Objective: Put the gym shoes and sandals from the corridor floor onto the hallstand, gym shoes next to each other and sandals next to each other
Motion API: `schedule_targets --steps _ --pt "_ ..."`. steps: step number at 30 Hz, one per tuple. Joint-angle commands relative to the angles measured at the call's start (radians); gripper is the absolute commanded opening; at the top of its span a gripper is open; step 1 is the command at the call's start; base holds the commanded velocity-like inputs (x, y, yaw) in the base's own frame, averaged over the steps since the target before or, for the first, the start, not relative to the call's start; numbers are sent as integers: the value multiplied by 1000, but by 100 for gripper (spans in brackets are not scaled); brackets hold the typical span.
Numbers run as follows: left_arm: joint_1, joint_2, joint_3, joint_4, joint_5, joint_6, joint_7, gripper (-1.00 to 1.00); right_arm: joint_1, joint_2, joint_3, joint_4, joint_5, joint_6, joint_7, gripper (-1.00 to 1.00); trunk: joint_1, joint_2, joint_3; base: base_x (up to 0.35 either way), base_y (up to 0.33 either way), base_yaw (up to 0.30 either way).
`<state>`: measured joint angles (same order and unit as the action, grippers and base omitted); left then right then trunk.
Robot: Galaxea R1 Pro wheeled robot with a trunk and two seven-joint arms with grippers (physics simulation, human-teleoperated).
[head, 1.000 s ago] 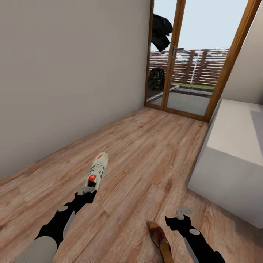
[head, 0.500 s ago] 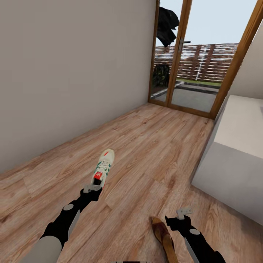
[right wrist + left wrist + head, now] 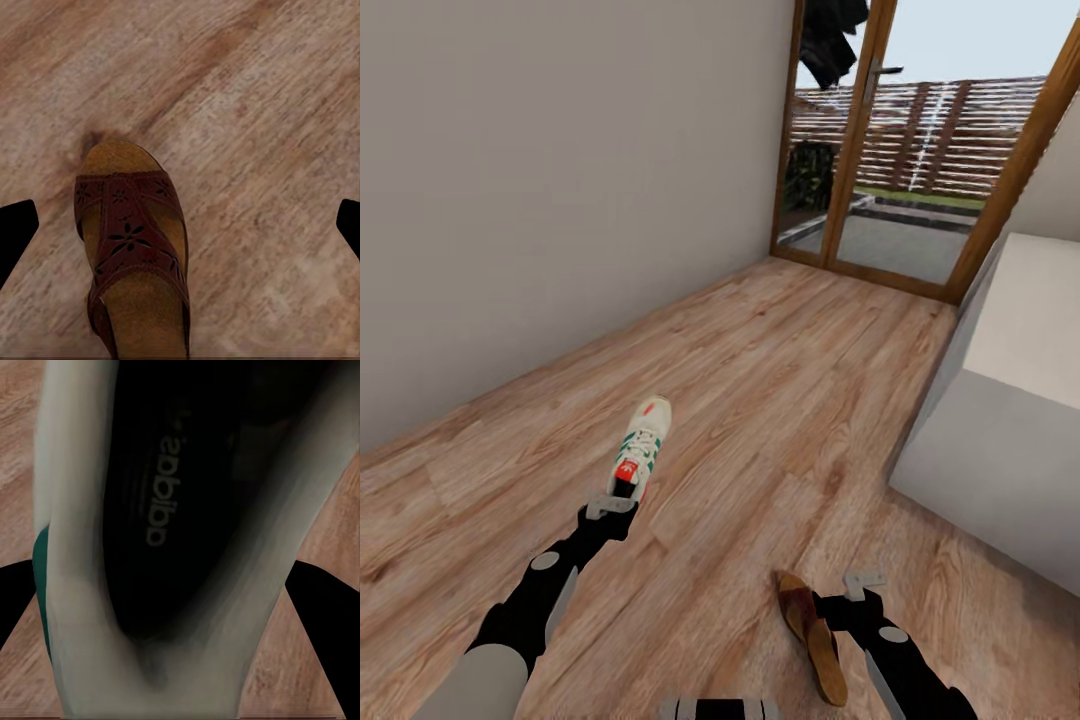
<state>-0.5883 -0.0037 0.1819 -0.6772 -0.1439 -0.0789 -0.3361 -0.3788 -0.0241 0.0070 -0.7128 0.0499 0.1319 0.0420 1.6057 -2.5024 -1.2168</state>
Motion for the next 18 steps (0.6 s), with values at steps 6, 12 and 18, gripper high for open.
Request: schedule_targets --steps 6,12,18 --pt "0 -1 6 -14 -9 -5 -28 -100 0 0 1 -1 6 6 2 100 2 -2 -33 0 0 0" --pt "1 0 13 -57 -8 1 -103 -100 0 0 2 0 7 6 2 100 5 -3 -66 0 0 0" --pt "1 -1 10 -60 -8 3 -107 -100 1 0 3 1 7 6 2 100 8 -5 -99 0 0 0"
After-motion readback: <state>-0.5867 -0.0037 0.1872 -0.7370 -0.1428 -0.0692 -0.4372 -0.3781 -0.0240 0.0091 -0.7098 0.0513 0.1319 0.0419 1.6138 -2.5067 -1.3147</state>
